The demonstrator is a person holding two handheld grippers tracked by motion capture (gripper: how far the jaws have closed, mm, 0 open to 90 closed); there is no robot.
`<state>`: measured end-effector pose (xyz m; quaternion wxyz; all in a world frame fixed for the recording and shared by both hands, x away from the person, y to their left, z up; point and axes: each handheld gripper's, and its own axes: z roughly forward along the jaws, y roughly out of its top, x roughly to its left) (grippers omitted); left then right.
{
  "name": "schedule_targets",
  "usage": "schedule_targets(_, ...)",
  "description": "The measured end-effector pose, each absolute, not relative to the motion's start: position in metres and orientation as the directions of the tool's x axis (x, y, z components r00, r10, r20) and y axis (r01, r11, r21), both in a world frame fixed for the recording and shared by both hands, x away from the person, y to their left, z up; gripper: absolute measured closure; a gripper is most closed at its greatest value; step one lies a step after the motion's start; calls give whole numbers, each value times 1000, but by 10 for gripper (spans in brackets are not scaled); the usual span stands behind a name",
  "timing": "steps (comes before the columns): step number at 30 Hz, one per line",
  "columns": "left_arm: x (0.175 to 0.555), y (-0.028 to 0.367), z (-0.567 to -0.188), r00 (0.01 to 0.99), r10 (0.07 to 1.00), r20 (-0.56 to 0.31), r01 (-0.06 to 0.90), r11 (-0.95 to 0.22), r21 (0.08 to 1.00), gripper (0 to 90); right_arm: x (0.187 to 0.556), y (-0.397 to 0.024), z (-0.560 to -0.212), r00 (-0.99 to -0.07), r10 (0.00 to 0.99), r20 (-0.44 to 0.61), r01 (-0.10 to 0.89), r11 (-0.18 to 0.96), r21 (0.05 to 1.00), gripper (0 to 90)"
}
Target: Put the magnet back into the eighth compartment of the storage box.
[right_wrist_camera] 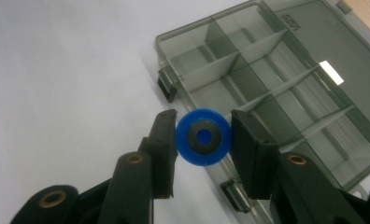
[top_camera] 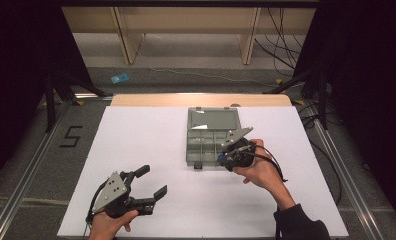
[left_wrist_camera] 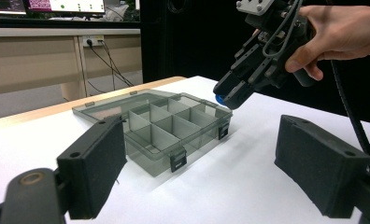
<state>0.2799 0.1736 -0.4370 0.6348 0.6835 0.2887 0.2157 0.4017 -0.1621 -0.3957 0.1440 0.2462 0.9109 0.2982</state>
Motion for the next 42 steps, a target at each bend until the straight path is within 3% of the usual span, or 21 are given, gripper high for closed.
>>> schedule_targets(42, 280, 174, -437, 740, 669, -71, 121, -29, 992, 161, 431, -206, -417, -730, 670, -137, 458, 627, 630, 627)
